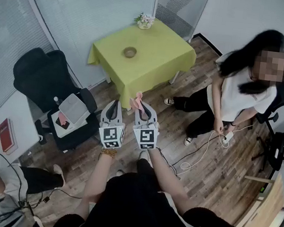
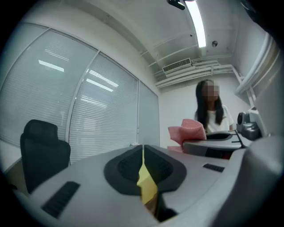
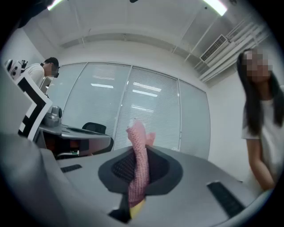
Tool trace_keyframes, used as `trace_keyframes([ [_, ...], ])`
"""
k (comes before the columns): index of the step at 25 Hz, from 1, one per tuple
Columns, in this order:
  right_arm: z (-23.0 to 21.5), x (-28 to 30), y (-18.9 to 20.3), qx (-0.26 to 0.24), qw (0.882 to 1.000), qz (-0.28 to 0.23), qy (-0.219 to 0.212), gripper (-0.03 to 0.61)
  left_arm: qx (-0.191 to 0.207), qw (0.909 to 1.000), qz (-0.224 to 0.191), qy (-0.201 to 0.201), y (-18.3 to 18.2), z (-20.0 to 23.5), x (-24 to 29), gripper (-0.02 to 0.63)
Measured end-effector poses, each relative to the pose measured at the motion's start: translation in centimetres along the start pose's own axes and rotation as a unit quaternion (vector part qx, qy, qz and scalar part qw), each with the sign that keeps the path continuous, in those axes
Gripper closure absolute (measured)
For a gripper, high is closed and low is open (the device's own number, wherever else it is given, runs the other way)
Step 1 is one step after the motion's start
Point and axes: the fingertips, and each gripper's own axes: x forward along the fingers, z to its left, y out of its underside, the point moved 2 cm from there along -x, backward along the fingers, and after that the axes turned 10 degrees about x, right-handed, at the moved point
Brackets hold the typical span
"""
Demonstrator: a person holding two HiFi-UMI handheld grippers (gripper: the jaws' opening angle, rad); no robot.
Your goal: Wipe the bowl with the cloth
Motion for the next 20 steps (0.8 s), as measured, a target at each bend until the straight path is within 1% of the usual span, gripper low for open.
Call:
trace_keyframes([
  [5,-5.0,2.0,-0.3,0.019,1.000,-0.009,-0.016,0.560,-0.002,0.9999,0.011,-0.005,-0.1,-2.3,4.3,0.594],
  [9,-7.1,3.7,0.0,0.035,0.999,-0.007,-0.038,0.558,0.003,0.9996,0.024,-0.015,0.4,-2.8,6.8,0.594],
  [14,-9.5,6.9,0.7,0.036,0.998,0.002,-0.050,0.558,0.000,0.9993,0.029,-0.023,1.2,-2.7,11.1,0.594],
  [17,-10.2,9.3,1.8,0.040,0.998,0.008,-0.048,0.558,0.001,0.9995,0.028,-0.013,2.0,-2.0,13.5,0.594],
  [20,-10.9,12.3,2.5,0.029,0.999,0.016,-0.043,0.558,-0.011,0.9997,0.022,-0.004,3.0,-0.9,16.5,0.594],
])
